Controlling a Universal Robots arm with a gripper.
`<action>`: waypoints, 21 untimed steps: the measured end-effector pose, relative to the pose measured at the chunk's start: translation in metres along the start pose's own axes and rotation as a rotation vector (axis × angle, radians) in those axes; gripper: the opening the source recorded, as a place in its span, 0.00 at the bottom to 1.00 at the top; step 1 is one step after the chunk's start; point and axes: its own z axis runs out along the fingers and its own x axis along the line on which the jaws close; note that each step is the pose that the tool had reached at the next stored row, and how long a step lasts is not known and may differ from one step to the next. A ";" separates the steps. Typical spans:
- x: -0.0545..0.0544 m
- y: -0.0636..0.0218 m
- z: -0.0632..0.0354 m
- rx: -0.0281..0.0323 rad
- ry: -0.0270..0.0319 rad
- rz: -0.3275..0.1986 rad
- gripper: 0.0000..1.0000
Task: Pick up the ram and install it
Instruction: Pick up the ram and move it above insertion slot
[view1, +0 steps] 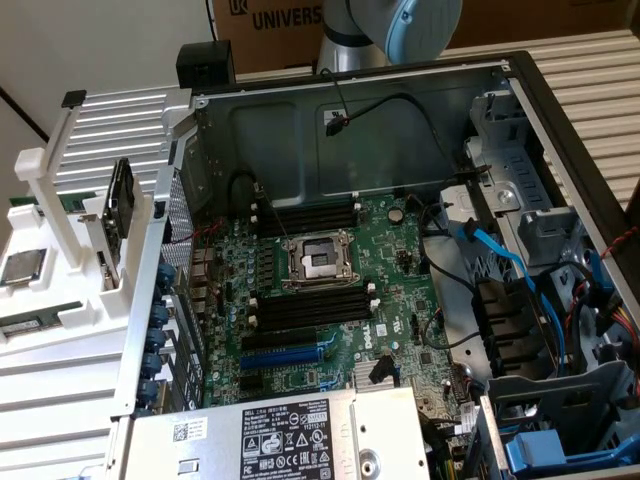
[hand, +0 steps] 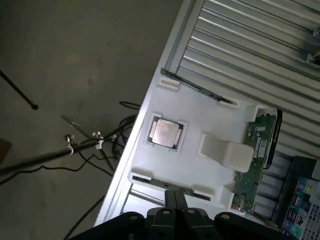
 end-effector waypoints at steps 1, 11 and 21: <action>0.000 0.0000 0.0000 -0.0010 0.0007 -0.020 0.10; 0.000 -0.0001 0.0012 -0.0118 0.0087 -0.239 0.10; 0.000 -0.0001 0.0029 -0.0235 0.0174 -0.474 0.10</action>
